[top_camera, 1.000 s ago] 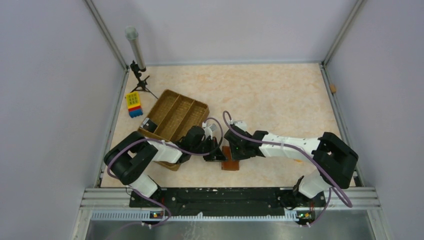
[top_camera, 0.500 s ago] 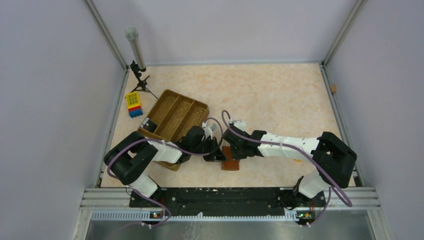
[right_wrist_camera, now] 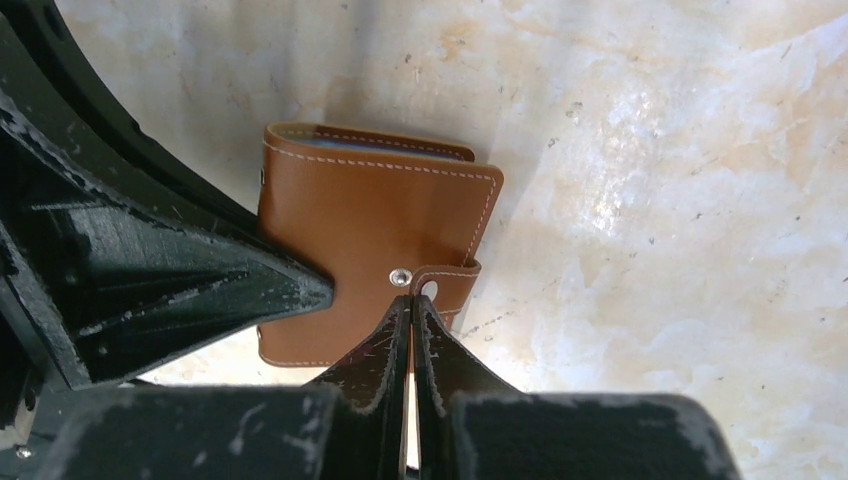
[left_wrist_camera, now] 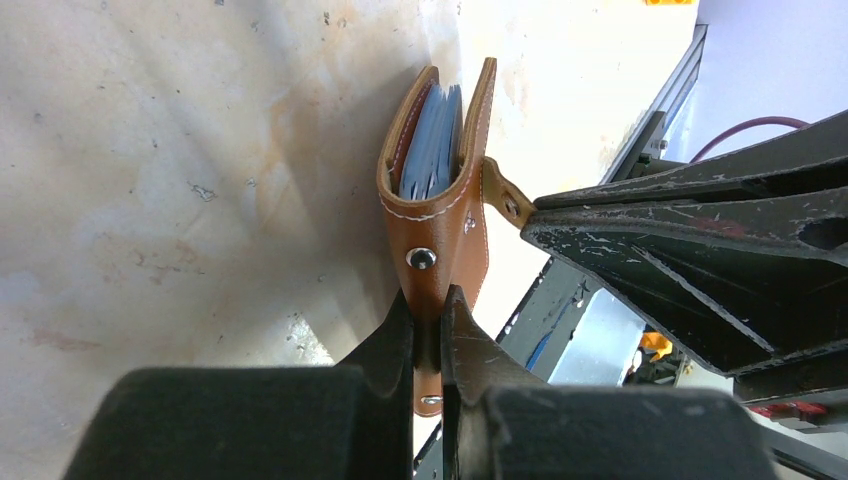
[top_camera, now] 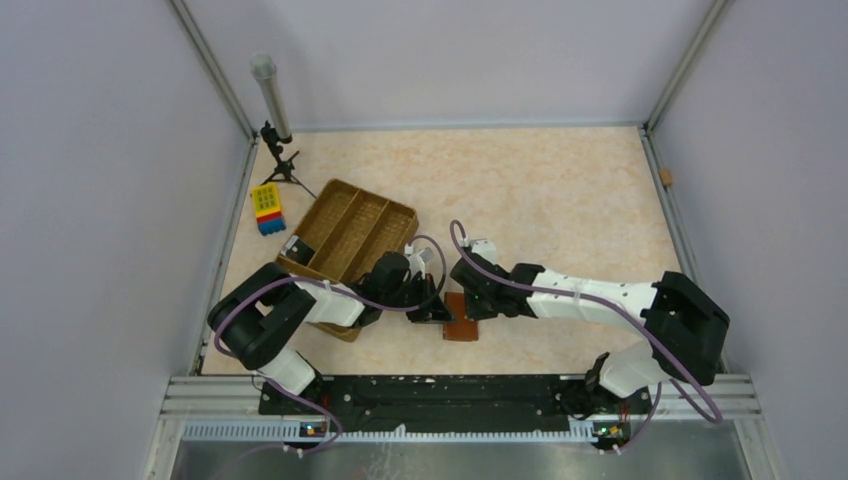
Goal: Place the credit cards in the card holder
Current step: Close the card holder at the center of the board.
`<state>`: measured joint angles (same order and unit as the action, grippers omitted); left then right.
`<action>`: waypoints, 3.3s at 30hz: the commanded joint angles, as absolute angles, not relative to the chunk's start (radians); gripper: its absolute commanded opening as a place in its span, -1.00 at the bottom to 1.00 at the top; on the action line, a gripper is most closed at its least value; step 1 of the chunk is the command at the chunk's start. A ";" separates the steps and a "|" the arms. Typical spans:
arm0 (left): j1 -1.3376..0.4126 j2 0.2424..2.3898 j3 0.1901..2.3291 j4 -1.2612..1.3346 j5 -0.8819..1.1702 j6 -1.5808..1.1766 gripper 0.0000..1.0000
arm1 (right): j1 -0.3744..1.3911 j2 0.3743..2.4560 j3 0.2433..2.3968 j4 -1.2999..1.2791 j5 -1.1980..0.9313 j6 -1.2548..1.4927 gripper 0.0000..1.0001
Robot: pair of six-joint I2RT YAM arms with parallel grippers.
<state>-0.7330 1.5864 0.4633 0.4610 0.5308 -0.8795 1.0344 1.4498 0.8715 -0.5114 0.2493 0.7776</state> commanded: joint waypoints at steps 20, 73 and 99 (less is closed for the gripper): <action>-0.724 1.638 0.414 0.313 0.391 -0.780 -1.00 | 1.048 1.426 0.815 -0.364 0.190 0.752 -1.00; -0.725 1.644 0.410 0.324 0.396 -0.786 -1.00 | 1.049 1.434 0.787 -0.378 0.169 0.796 -1.00; -0.724 1.634 0.406 0.309 0.395 -0.789 -1.00 | 0.988 1.398 0.680 -0.264 0.159 0.789 -1.00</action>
<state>-0.7292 1.5951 0.4553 0.4828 0.5381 -0.8795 1.0206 1.4273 0.7273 -0.2844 0.1551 0.7975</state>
